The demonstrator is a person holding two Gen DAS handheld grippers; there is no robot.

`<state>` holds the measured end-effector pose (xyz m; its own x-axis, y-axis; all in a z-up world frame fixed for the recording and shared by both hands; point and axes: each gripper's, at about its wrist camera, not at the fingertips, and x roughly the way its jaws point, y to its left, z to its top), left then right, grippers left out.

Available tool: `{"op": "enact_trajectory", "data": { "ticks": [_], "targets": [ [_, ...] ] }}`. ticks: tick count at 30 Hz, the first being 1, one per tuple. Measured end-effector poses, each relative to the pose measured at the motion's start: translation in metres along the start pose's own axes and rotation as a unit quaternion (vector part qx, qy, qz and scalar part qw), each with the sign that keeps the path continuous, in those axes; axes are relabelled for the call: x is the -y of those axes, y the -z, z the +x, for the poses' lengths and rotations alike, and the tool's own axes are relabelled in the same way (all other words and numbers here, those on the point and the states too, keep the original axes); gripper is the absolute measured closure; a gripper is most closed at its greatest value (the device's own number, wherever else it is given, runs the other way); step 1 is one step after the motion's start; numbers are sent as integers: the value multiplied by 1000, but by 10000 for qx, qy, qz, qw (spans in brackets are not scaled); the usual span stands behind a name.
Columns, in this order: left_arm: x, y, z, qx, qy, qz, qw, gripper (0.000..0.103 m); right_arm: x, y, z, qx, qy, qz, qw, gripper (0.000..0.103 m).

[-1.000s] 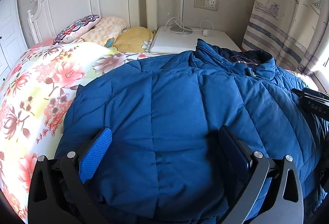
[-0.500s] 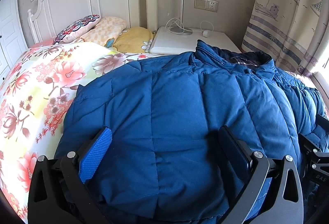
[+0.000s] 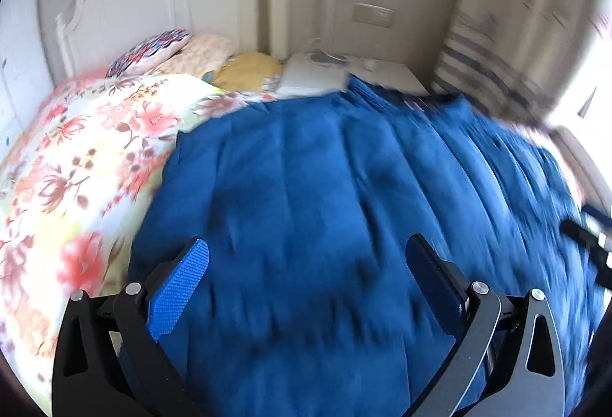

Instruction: Fold large clothes

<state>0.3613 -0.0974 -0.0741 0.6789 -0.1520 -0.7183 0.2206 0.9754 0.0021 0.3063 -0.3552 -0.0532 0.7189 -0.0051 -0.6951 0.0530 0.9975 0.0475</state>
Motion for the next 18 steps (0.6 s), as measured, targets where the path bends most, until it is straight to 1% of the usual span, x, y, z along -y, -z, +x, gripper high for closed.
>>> {"op": "enact_trajectory", "data": {
  "ticks": [2,3,4,5,6,8,10,12,13,14,15,16,17,18],
  "targets": [
    [13,22,-2,-102,-87,374,9992,4,-9,18,-6,-175,-21,-204,9996,8],
    [19,32,5,-284,-143,560,9979,4,-16,29,0,-402,-12,-382,9985,7],
    [25,38,17,-592,-249,753,9951,4,-24,43,16,-783,49,-658,9947,5],
    [24,36,16,-553,-217,706,9957,4,-28,51,24,-902,128,-777,9928,4],
    [20,34,20,-660,-150,625,9957,4,-27,50,23,-827,144,-713,9939,3],
    [12,34,19,-761,-42,435,9961,4,-25,47,22,-992,133,-604,9931,4],
    [3,38,5,-692,-112,358,9969,4,-25,47,12,-1013,226,-522,9932,4],
    [-6,47,-10,-500,-210,395,9977,4,-29,55,-9,-746,178,-686,9947,4],
    [-12,54,-12,-510,-362,390,9973,4,-29,61,-13,-711,230,-755,9943,4],
    [-17,60,-11,-608,-405,315,9968,4,-25,71,-9,-875,298,-788,9926,3],
    [-24,62,-9,-703,-272,164,9970,4,-19,81,-3,-1063,202,-715,9916,3],
    [-29,63,-10,-725,-188,13,9972,4,-11,81,-5,-1016,29,-495,9936,3],
    [-32,63,-11,-755,-293,-36,9967,4,-6,81,-7,-1053,53,-389,9937,3],
    [-32,64,-15,-746,-510,-25,9959,4,-2,81,-10,-1114,208,-336,9930,3]
  ]
}}
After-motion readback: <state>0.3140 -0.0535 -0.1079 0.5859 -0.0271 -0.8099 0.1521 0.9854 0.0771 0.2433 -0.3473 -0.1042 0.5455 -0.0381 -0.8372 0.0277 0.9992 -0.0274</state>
